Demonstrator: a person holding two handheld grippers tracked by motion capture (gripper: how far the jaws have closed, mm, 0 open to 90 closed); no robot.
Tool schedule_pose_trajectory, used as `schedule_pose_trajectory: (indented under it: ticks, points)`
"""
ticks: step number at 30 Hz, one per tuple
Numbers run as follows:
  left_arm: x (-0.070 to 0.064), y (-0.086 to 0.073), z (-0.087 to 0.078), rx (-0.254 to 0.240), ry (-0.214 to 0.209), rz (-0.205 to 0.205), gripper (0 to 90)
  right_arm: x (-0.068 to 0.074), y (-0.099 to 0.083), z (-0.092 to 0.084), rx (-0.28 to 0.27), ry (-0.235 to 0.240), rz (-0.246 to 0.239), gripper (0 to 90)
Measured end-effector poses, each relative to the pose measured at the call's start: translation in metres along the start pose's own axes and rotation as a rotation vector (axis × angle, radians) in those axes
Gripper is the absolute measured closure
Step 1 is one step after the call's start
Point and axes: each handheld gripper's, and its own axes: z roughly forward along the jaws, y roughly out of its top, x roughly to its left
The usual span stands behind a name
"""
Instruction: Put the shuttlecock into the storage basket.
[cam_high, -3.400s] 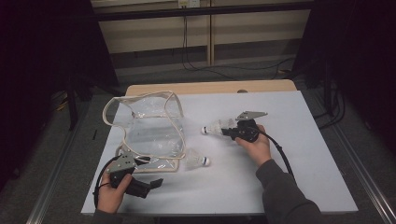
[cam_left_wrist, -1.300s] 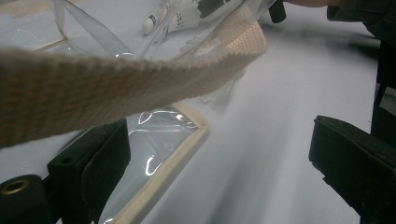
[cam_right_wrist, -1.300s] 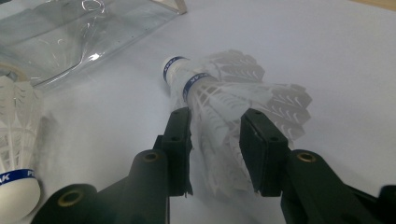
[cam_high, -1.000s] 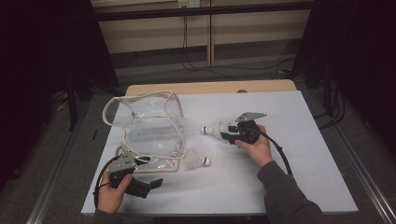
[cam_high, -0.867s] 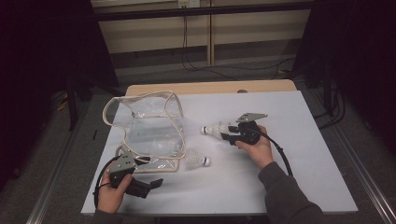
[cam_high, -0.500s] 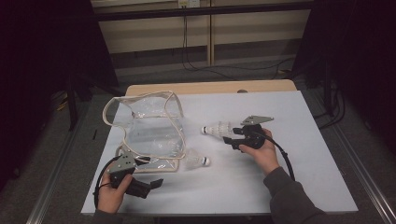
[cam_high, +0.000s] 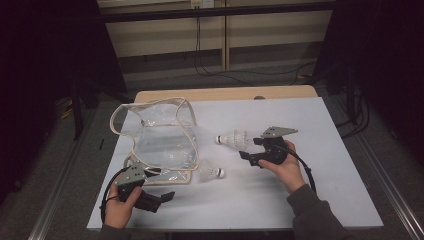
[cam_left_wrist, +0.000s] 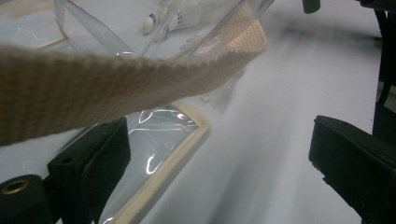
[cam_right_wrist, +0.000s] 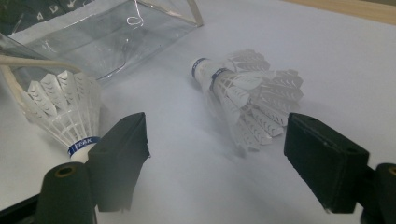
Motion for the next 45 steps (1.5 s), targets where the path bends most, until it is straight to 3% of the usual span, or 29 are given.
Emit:
schedule_pose_trajectory:
  ticks: [6,19,25,32,45]
  points:
    - [0.0,0.0,0.0,0.002,0.002,0.001,5.5,0.004,0.002,-0.003,-0.025,0.007,-0.001,19.2]
    - [0.001,0.0,-0.001,0.005,-0.001,0.007,5.5,0.013,0.009,-0.002,-0.028,0.0,-0.015,8.8]
    - [0.001,0.0,0.0,0.002,0.001,0.006,5.4,0.015,0.01,-0.001,-0.031,0.017,-0.004,8.9]
    - [0.001,0.0,-0.001,0.002,-0.004,0.004,5.4,0.021,0.011,0.002,-0.011,0.019,-0.035,8.3]
    - [0.001,-0.001,-0.001,0.0,-0.008,0.002,5.4,0.029,0.011,0.007,0.007,0.043,-0.043,7.8]
